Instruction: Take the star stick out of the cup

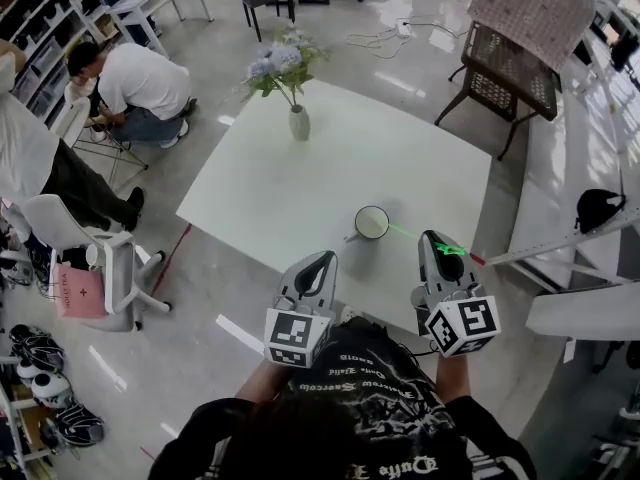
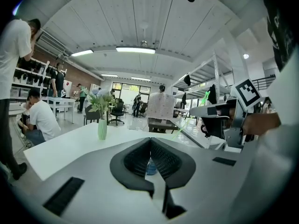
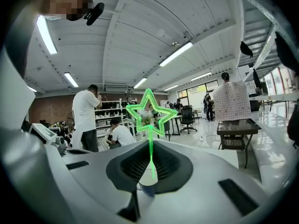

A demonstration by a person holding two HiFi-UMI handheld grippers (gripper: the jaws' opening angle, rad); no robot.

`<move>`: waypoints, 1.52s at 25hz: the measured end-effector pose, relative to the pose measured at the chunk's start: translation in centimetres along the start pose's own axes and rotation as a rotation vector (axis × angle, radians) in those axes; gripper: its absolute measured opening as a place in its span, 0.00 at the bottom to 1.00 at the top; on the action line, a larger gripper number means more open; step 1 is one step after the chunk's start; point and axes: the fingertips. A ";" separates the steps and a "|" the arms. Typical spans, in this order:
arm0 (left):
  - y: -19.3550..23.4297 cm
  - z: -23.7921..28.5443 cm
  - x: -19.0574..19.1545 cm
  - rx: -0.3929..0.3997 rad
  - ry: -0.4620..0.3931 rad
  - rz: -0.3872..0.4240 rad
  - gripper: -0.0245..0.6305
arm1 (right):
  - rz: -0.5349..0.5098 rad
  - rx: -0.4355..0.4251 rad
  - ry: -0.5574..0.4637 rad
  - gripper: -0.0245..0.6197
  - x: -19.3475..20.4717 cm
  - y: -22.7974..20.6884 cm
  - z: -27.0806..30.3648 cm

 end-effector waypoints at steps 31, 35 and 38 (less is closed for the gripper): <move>-6.6 -0.4 -0.6 0.141 -0.011 0.063 0.07 | -0.060 0.173 0.153 0.06 6.5 0.5 -8.4; -6.5 -0.5 -0.2 0.134 -0.005 0.062 0.07 | -0.100 0.180 0.167 0.06 6.8 0.7 -8.3; -6.4 -0.8 -0.2 0.130 -0.002 0.061 0.07 | -0.121 0.174 0.176 0.07 6.9 1.0 -8.3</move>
Point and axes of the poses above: the fingertips, and each gripper's own axes: z forward along the fingers, y to its left, x out of its underside, and after that the axes turned 1 degree about -z, right-handed
